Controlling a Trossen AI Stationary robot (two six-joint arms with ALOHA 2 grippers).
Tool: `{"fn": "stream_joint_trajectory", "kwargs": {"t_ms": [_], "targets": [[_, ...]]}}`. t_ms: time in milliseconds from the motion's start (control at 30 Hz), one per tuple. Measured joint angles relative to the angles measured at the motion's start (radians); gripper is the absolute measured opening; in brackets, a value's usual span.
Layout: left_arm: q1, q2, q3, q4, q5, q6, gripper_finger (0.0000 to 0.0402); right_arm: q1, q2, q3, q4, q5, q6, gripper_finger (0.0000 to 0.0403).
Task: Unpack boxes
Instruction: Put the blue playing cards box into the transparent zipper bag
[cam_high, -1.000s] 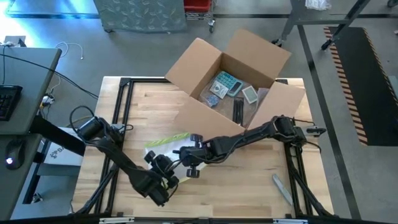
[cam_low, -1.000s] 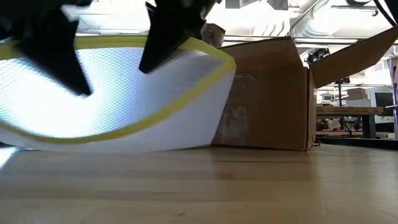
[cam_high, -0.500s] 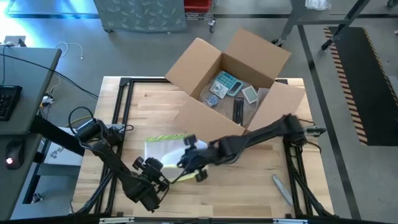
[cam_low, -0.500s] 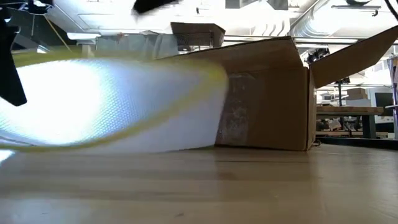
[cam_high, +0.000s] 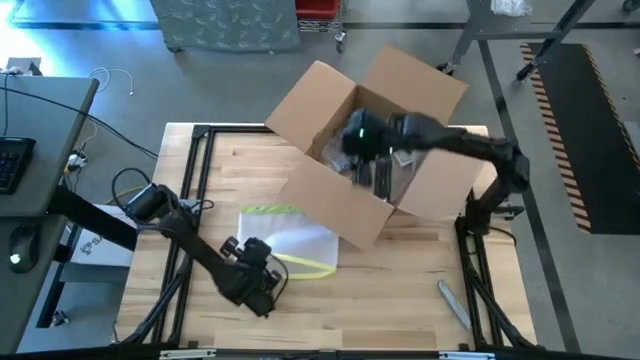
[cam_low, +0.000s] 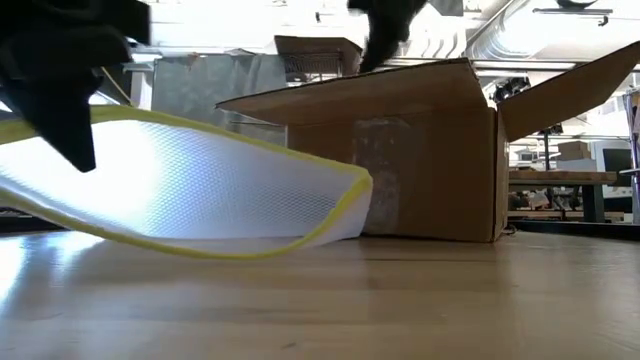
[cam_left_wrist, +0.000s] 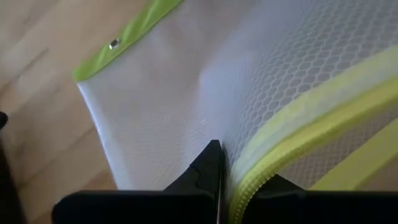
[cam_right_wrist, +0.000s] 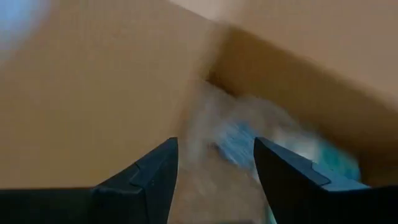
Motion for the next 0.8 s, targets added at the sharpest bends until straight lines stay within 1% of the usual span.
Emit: {"fn": "stream_joint_trajectory", "kwargs": {"t_ms": [100, 167, 267, 367, 500, 600, 667, 800], "targets": [[0.025, -0.020, 0.000, -0.003, 0.005, 0.060, 0.0000, -0.142, 0.006, -0.096, 0.058, -0.026, 0.078, 0.0197], [0.029, -0.029, 0.000, -0.009, 0.000, 0.076, 0.0000, -0.212, 0.021, -0.175, 0.117, -0.044, 0.090, 0.0197], [0.028, -0.031, 0.000, -0.023, -0.015, 0.070, 0.0000, -0.296, 0.022, -0.276, 0.242, -0.125, 0.089, 0.0200], [0.022, -0.031, 0.000, -0.021, -0.060, 0.043, 0.0000, -0.362, 0.019, -0.340, 0.307, -0.193, 0.106, 0.0223], [0.022, -0.031, 0.000, -0.001, -0.104, 0.009, 0.0000, -0.413, 0.032, -0.413, 0.412, -0.210, 0.125, 0.0279], [0.022, -0.031, 0.000, 0.022, -0.112, 0.008, 0.0000, -0.432, 0.078, -0.438, 0.452, -0.213, 0.141, 0.0314], [0.022, -0.030, 0.000, 0.035, -0.112, 0.009, 0.0000, -0.434, 0.115, -0.443, 0.474, -0.210, 0.150, 0.0326], [0.022, -0.030, 0.000, 0.042, -0.098, 0.013, 0.0000, -0.427, 0.160, -0.442, 0.490, -0.212, 0.192, 0.0327]]}}
